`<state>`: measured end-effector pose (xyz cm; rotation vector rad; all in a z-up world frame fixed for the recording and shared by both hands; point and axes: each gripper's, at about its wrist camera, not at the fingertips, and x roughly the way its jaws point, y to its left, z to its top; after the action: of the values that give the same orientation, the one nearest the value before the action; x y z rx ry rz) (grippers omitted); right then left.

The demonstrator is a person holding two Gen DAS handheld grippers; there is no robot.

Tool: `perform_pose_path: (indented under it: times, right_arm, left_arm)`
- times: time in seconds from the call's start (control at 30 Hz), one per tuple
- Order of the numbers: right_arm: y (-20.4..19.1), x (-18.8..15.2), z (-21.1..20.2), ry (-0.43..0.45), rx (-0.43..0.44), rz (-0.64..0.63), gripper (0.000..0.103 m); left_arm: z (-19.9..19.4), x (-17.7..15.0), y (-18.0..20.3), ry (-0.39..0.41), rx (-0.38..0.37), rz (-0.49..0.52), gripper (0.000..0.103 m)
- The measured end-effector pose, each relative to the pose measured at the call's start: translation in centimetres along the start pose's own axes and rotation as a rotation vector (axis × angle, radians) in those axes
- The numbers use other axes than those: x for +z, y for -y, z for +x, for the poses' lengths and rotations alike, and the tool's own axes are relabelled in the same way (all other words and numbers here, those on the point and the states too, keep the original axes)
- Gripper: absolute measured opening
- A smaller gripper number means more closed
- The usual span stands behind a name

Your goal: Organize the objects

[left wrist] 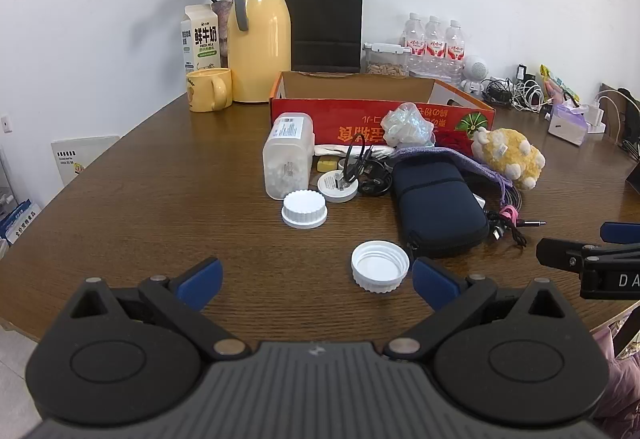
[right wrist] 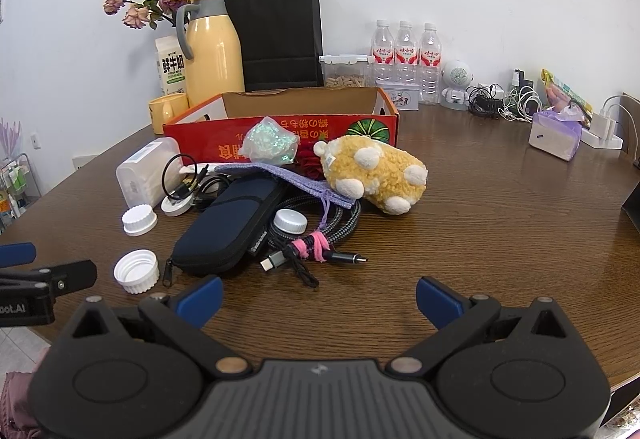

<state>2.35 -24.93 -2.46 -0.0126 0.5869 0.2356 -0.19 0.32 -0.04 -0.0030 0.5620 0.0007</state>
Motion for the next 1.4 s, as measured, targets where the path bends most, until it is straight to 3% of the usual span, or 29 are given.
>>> perform_pose_path:
  times: [1.4]
  right_arm:
    - [-0.17,-0.04,-0.37,0.004,0.002,-0.001,0.103]
  left_arm:
    - [0.0,0.0,-0.07,0.001,-0.001,-0.001,0.103]
